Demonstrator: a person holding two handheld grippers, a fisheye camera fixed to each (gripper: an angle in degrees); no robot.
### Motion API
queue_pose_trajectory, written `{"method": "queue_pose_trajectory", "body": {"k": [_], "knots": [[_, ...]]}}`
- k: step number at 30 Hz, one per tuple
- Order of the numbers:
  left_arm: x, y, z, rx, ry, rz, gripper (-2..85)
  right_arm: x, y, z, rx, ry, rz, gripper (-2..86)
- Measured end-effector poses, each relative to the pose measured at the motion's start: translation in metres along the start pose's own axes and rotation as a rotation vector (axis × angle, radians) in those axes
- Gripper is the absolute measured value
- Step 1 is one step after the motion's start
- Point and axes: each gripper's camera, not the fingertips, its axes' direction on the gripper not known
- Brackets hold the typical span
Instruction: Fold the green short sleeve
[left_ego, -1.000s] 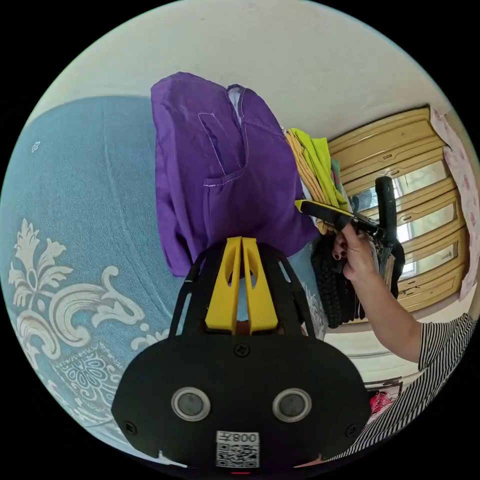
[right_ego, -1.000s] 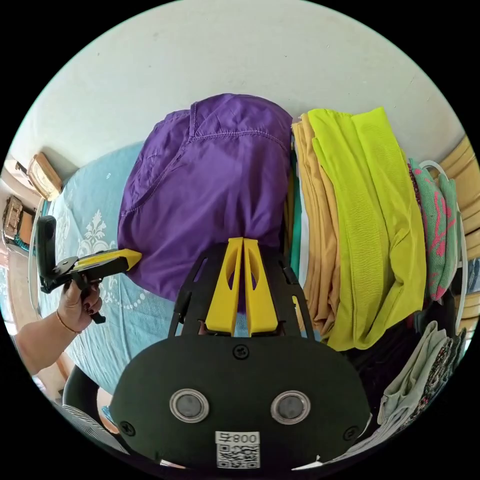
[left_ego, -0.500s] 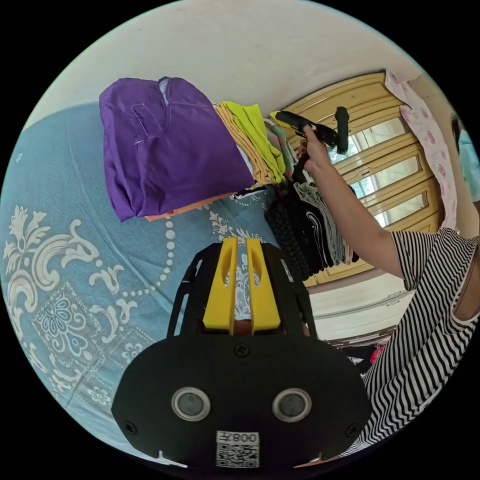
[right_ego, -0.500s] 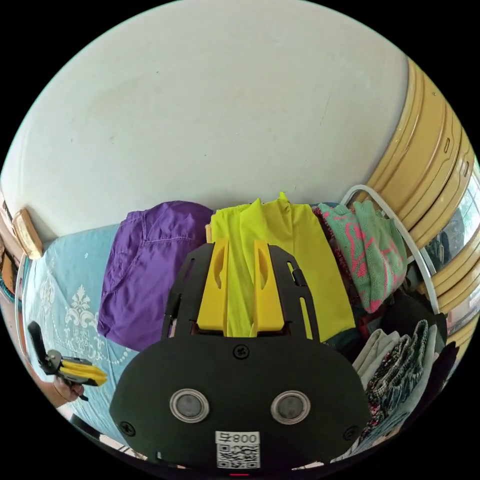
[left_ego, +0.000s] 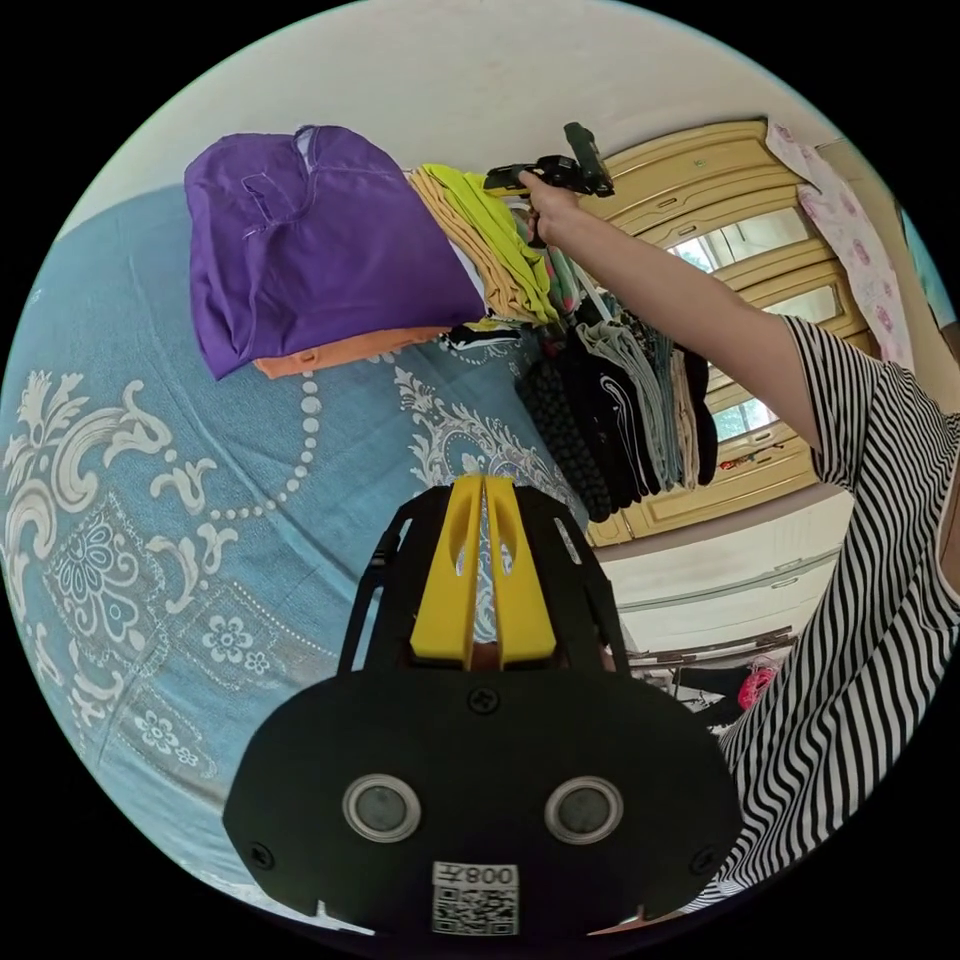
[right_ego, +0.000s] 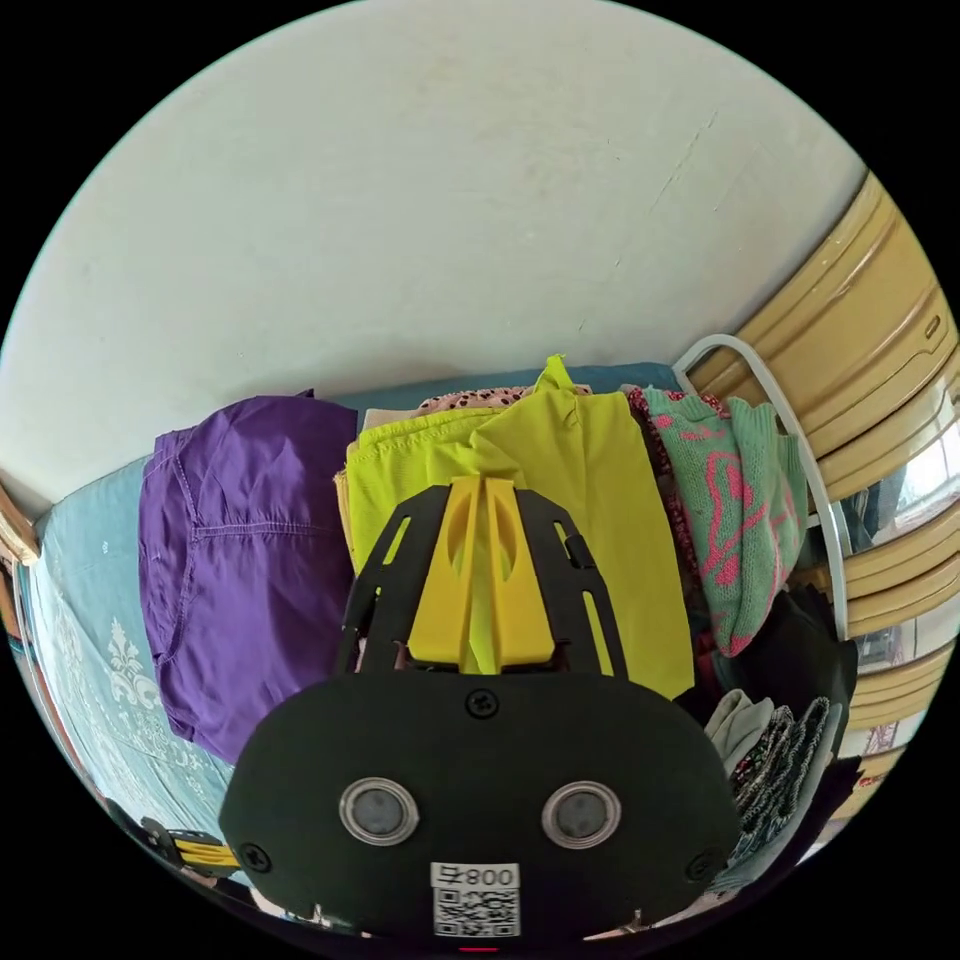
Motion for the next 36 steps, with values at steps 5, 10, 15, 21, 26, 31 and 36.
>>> {"method": "queue_pose_trajectory", "body": {"k": [5, 10, 15, 21, 26, 31, 36], "knots": [[-0.001, 0.020, -0.014, 0.021, 0.000, -0.034, 0.2, 0.009, 0.013, -0.018, 0.049, -0.105, 0.018, 0.4], [0.006, 0.035, -0.028, 0.035, 0.012, -0.055, 0.2, 0.018, 0.030, -0.053, 0.164, -0.159, 0.041, 1.0], [0.014, 0.045, -0.039, 0.021, 0.007, -0.070, 0.1, 0.001, 0.030, -0.047, 0.160, -0.118, 0.031, 8.2], [0.020, 0.045, -0.043, 0.008, 0.017, -0.092, 0.1, -0.023, 0.025, -0.016, 0.084, -0.123, 0.025, 9.9], [0.036, 0.040, -0.050, 0.009, 0.034, -0.076, 0.1, -0.038, 0.037, -0.002, 0.053, -0.005, 0.024, 0.9], [0.048, 0.044, -0.063, 0.018, 0.046, -0.083, 0.1, -0.039, 0.061, -0.014, 0.117, -0.056, 0.035, 0.7], [0.061, 0.055, -0.080, 0.015, 0.035, -0.119, 0.1, -0.055, 0.095, -0.029, 0.234, -0.072, -0.006, 9.5]]}}
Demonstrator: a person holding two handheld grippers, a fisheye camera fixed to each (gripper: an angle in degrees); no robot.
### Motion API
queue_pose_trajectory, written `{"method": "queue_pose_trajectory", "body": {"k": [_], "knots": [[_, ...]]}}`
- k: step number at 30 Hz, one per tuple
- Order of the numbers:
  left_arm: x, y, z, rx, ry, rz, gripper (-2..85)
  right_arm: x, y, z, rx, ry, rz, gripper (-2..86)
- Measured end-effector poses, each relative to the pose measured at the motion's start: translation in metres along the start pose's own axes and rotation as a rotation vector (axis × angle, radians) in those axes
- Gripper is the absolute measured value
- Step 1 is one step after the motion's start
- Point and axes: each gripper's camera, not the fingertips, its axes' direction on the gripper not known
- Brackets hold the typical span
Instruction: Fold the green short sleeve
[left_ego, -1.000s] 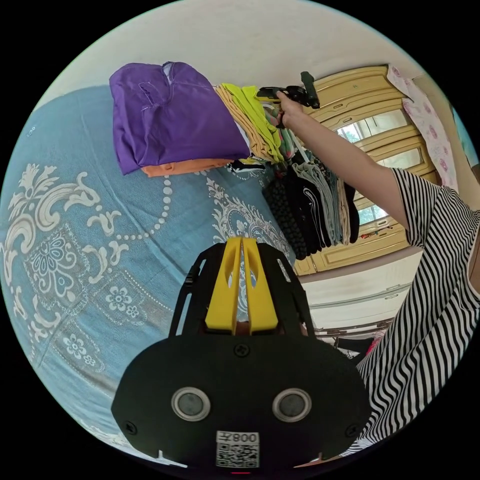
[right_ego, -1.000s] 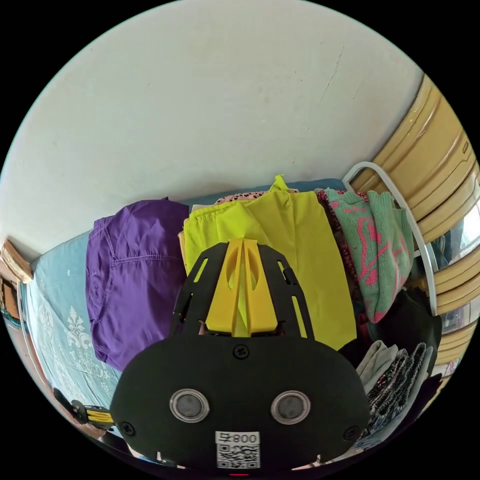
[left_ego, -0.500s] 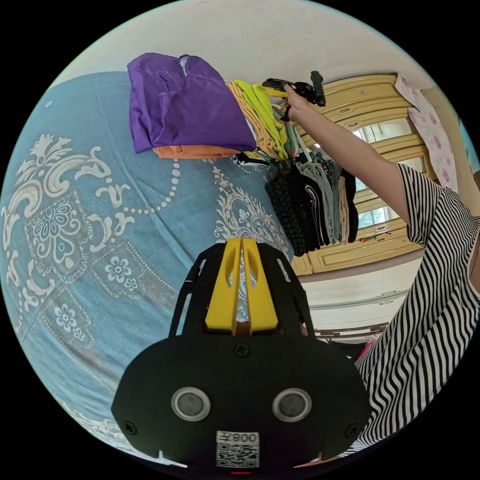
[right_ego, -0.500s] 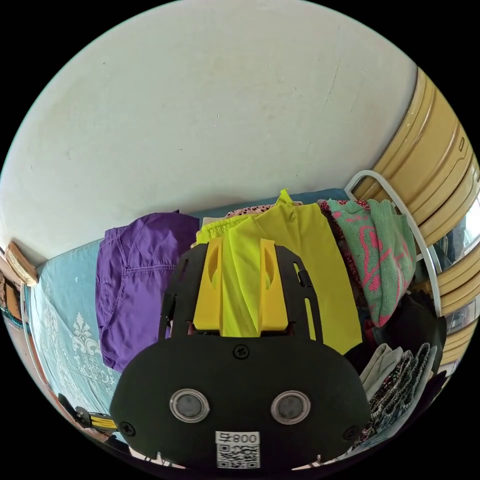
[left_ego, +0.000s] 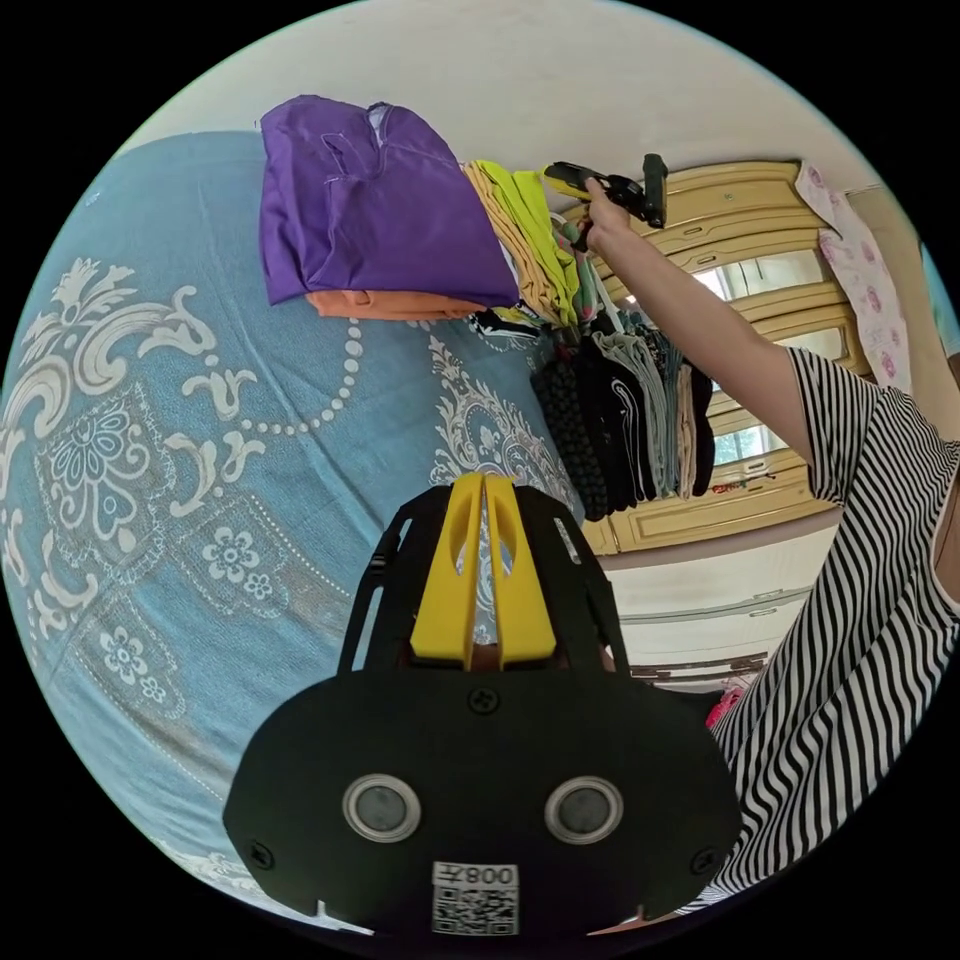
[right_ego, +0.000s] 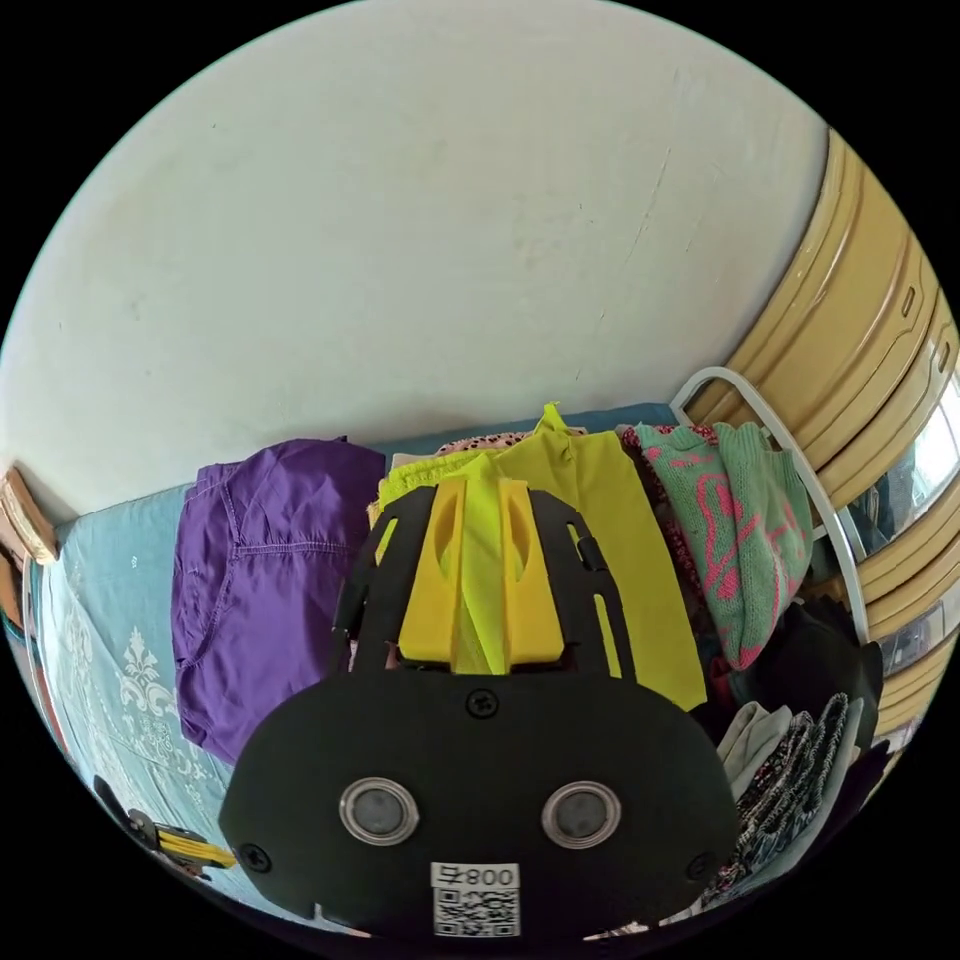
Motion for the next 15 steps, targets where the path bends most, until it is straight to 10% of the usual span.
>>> {"method": "queue_pose_trajectory", "body": {"k": [15], "knots": [[0.079, 0.035, -0.045, 0.013, 0.024, -0.001, 0.2, -0.038, 0.109, -0.012, -0.084, -0.035, 0.037, 0.9]]}}
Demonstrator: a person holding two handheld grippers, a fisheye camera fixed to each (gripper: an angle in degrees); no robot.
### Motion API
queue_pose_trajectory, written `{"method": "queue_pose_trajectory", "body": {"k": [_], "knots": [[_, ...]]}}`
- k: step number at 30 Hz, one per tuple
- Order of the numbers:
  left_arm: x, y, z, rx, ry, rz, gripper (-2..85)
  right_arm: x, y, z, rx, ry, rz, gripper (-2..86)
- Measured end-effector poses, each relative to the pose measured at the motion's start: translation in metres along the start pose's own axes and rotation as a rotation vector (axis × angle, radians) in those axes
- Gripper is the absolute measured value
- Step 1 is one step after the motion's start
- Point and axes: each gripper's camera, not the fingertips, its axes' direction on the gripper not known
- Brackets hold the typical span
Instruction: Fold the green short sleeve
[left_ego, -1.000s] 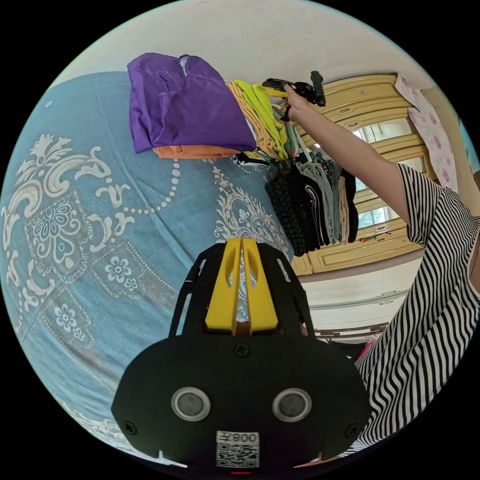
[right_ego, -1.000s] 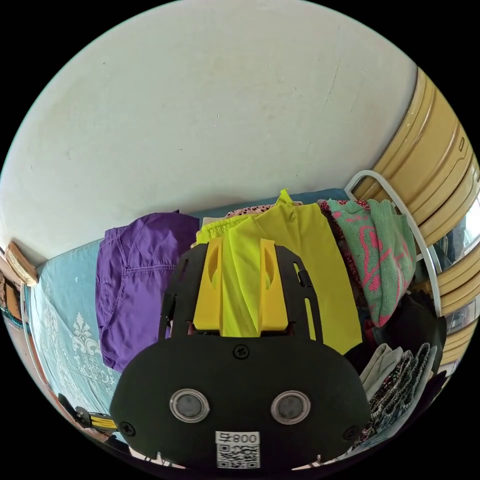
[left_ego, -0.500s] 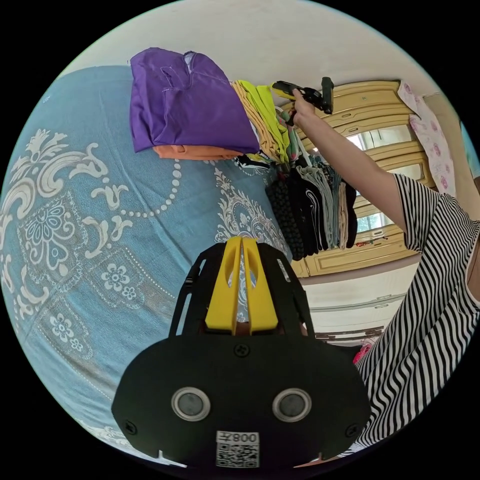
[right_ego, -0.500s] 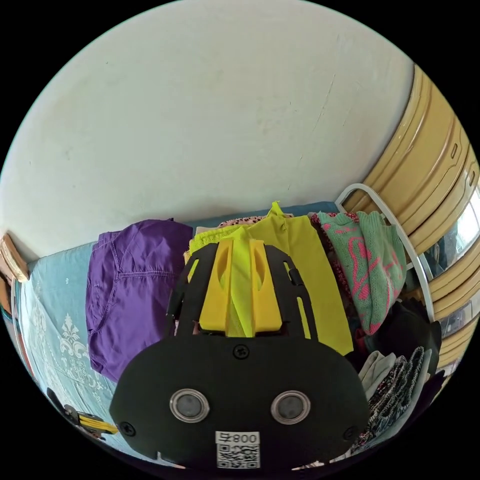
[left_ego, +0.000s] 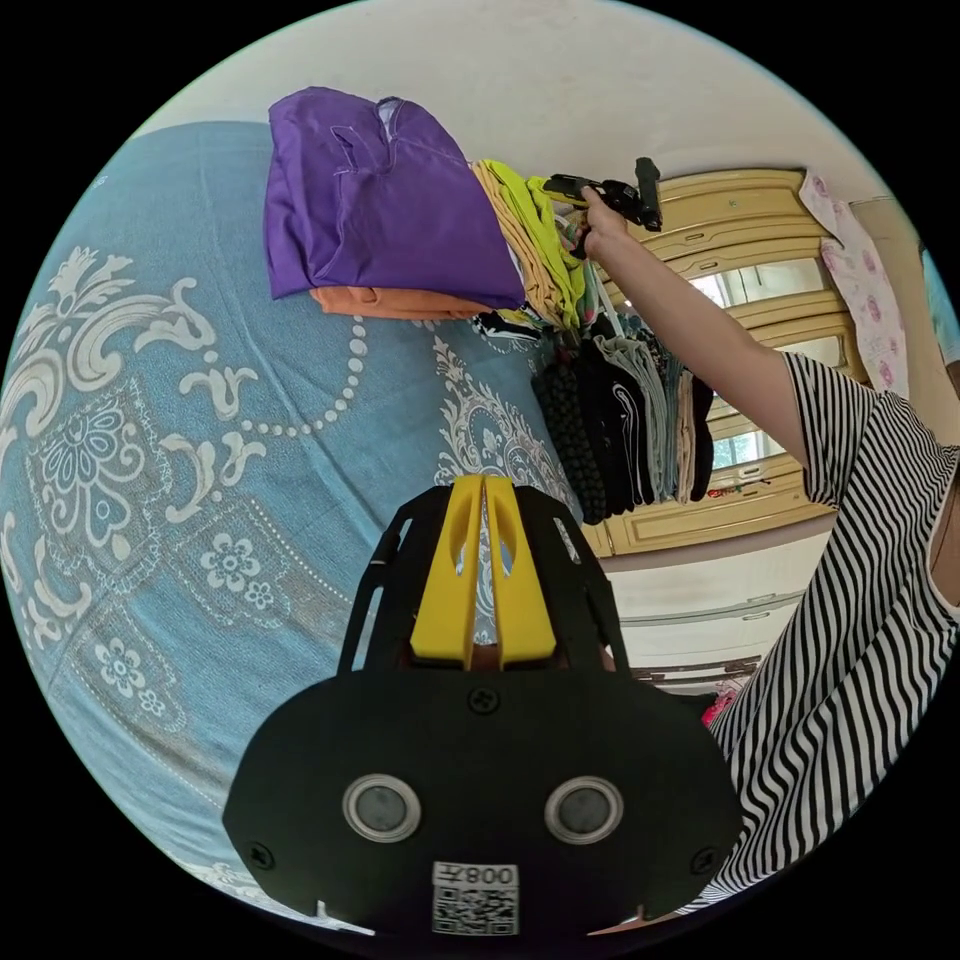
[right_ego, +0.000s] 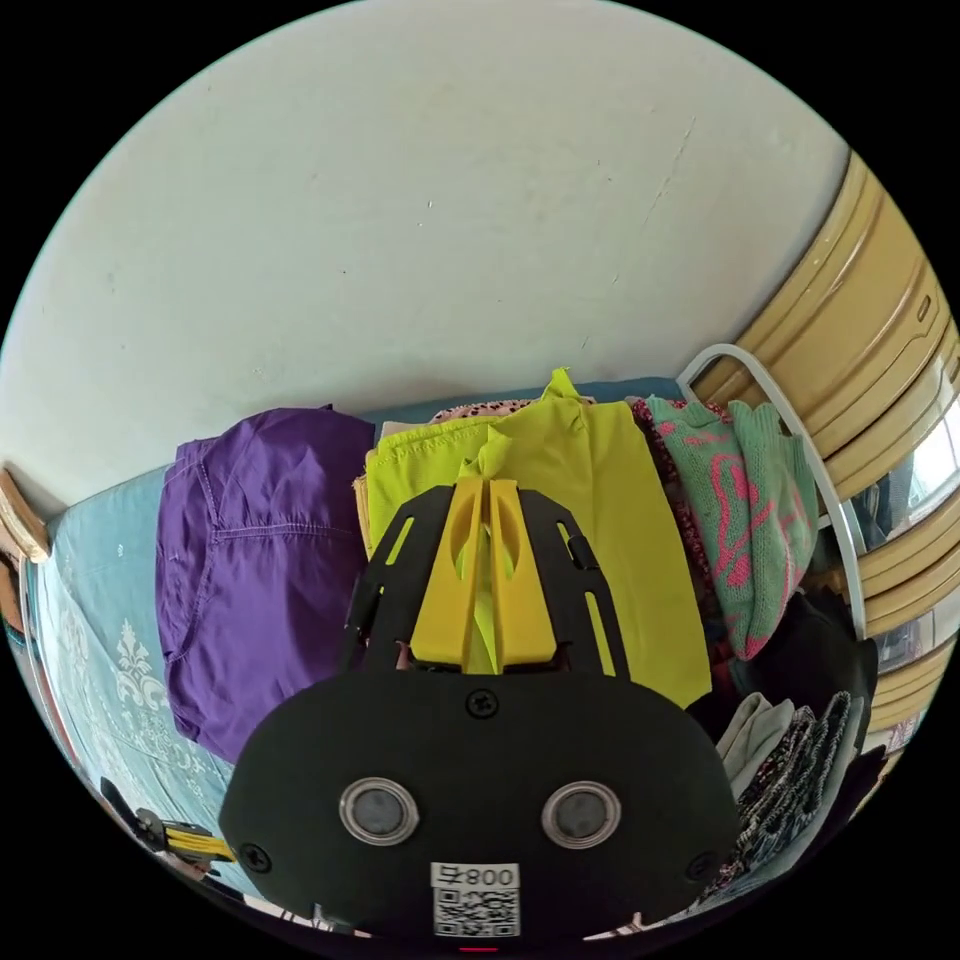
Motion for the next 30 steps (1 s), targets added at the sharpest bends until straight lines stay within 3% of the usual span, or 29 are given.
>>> {"method": "queue_pose_trajectory", "body": {"k": [8, 15, 24, 30], "knots": [[0.070, 0.047, -0.049, 0.066, -0.009, 0.072, 0.2, -0.002, 0.122, -0.130, 0.233, -0.321, -0.021, 0.5], [0.147, 0.099, -0.113, 0.199, -0.047, 0.209, 0.3, -0.057, 0.250, -0.262, 0.384, -0.520, -0.180, 0.5], [0.290, 0.240, -0.252, 0.508, -0.186, 0.340, 1.9, -0.139, 0.434, -0.425, 0.546, -0.788, -0.384, 0.5], [0.399, 0.350, -0.330, 0.589, -0.298, 0.375, 4.8, -0.188, 0.538, -0.514, 0.495, -0.941, -0.515, 0.4]]}}
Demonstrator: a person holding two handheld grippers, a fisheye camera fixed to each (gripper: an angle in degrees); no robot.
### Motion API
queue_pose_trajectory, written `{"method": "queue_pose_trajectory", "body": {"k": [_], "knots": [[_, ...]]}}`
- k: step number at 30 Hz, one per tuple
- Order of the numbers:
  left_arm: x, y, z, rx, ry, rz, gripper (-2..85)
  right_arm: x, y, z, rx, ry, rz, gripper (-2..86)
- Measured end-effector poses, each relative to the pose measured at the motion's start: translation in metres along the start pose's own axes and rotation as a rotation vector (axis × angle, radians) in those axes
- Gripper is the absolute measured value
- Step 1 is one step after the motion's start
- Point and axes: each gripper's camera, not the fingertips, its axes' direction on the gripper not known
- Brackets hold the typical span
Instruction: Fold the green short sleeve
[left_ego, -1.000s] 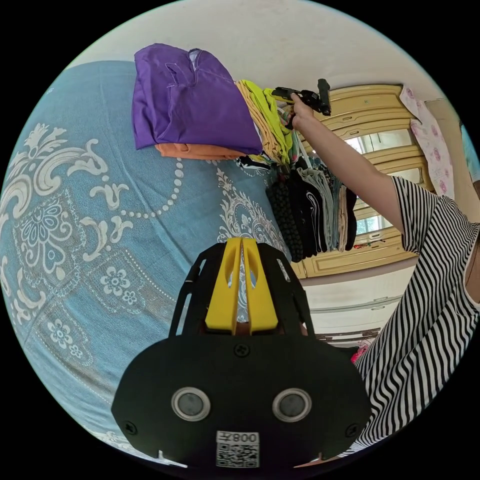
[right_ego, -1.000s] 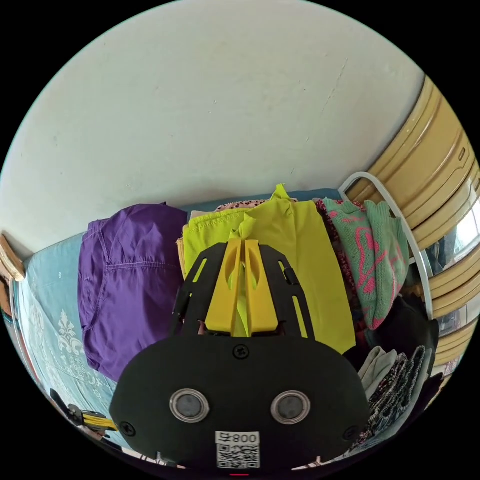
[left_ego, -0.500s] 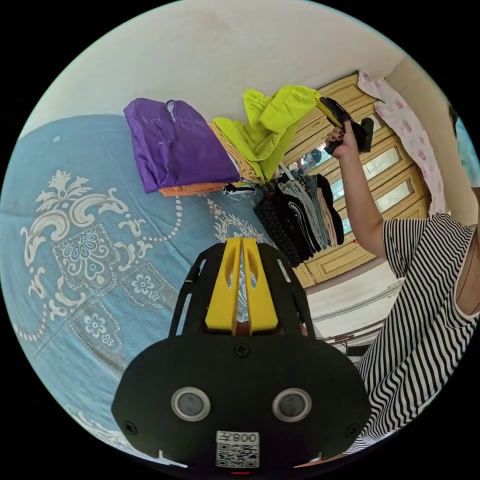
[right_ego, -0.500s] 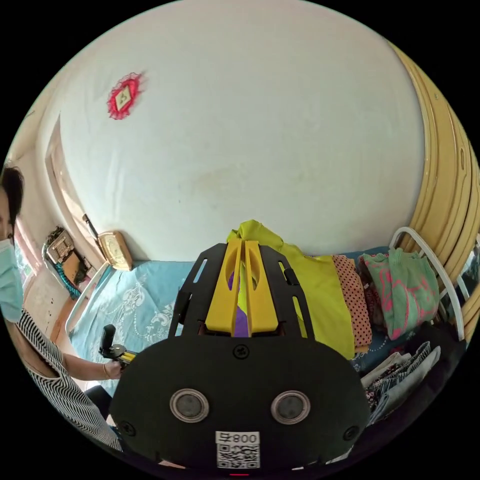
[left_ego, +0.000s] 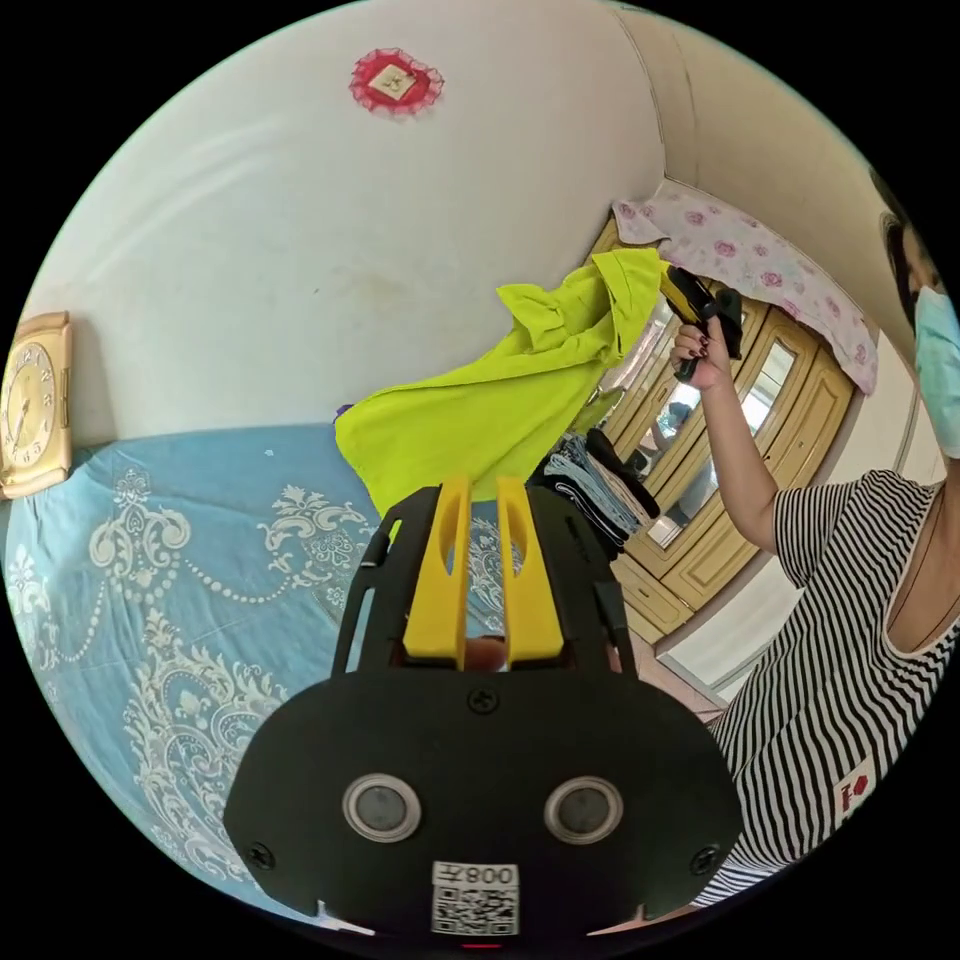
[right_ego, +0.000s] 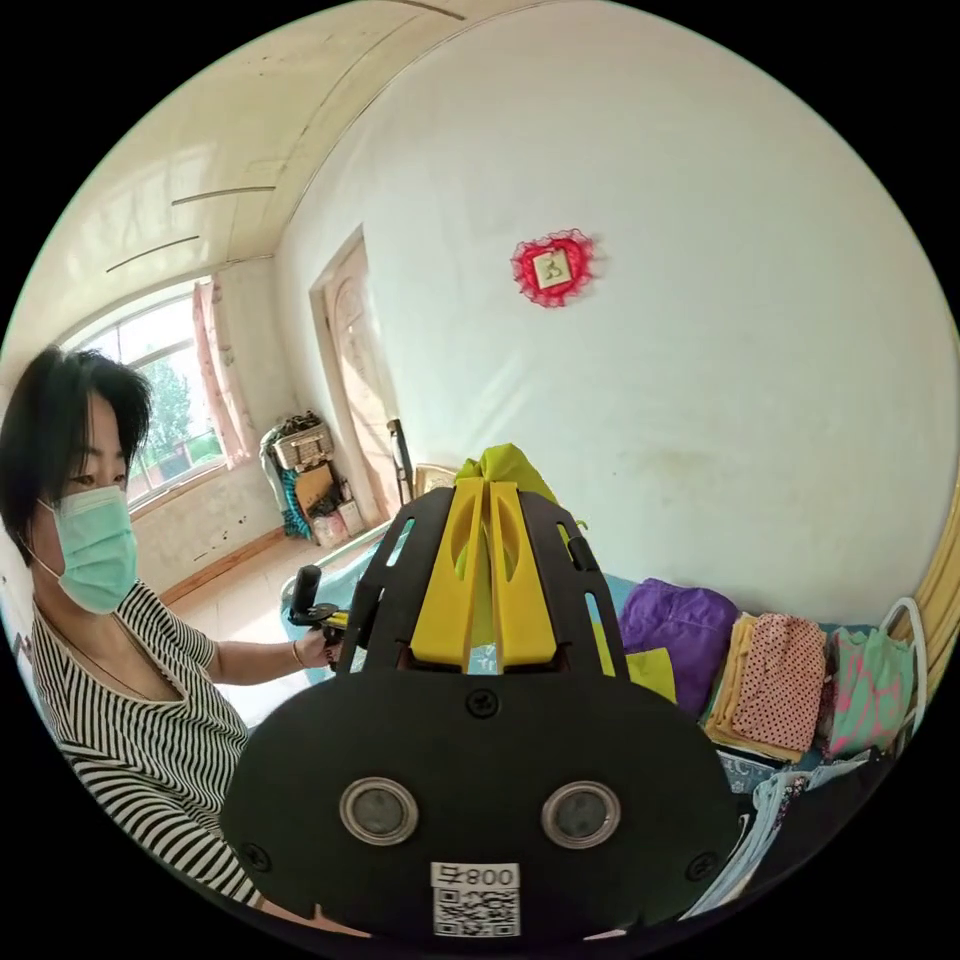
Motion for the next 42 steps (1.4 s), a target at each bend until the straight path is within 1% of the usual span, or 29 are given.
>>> {"method": "queue_pose_trajectory", "body": {"k": [5, 7, 8, 10, 13, 16, 19, 24, 31, 36, 42], "knots": [[0.061, 0.020, -0.126, 0.128, -0.048, -0.024, 6.8, -0.098, 0.033, 0.003, -0.014, -0.146, -0.029, 0.3], [0.078, 0.028, -0.159, 0.144, -0.060, -0.042, 6.9, -0.139, 0.052, 0.007, -0.005, -0.260, -0.036, 0.3], [0.088, 0.033, -0.175, 0.144, -0.061, -0.058, 7.0, -0.149, 0.056, 0.008, -0.002, -0.283, -0.040, 0.3], [0.105, 0.039, -0.191, 0.126, -0.033, -0.061, 7.2, -0.187, 0.072, 0.012, 0.006, -0.377, -0.044, 0.3], [0.137, 0.048, -0.192, 0.041, 0.031, -0.045, 7.9, -0.232, 0.091, 0.021, -0.004, -0.478, -0.052, 0.3], [0.169, 0.055, -0.178, -0.059, 0.103, -0.025, 9.3, -0.275, 0.104, 0.026, -0.021, -0.544, -0.074, 0.3], [0.203, 0.059, -0.174, -0.080, 0.183, 0.004, 10.9, -0.314, 0.112, 0.021, -0.017, -0.587, -0.099, 0.3], [0.251, 0.058, -0.180, -0.089, 0.247, 0.048, 12.9, -0.369, 0.120, 0.001, 0.011, -0.589, -0.162, 0.3], [0.315, 0.047, -0.212, -0.021, 0.219, 0.089, 14.1, -0.428, 0.142, -0.019, 0.030, -0.510, -0.210, 0.2], [0.383, 0.048, -0.247, 0.035, 0.247, 0.160, 15.5, -0.447, 0.157, -0.017, 0.020, -0.445, -0.189, 0.3], [0.474, 0.071, -0.285, 0.032, 0.175, 0.189, 16.6, -0.455, 0.176, -0.004, 0.022, -0.425, -0.148, 0.4]]}}
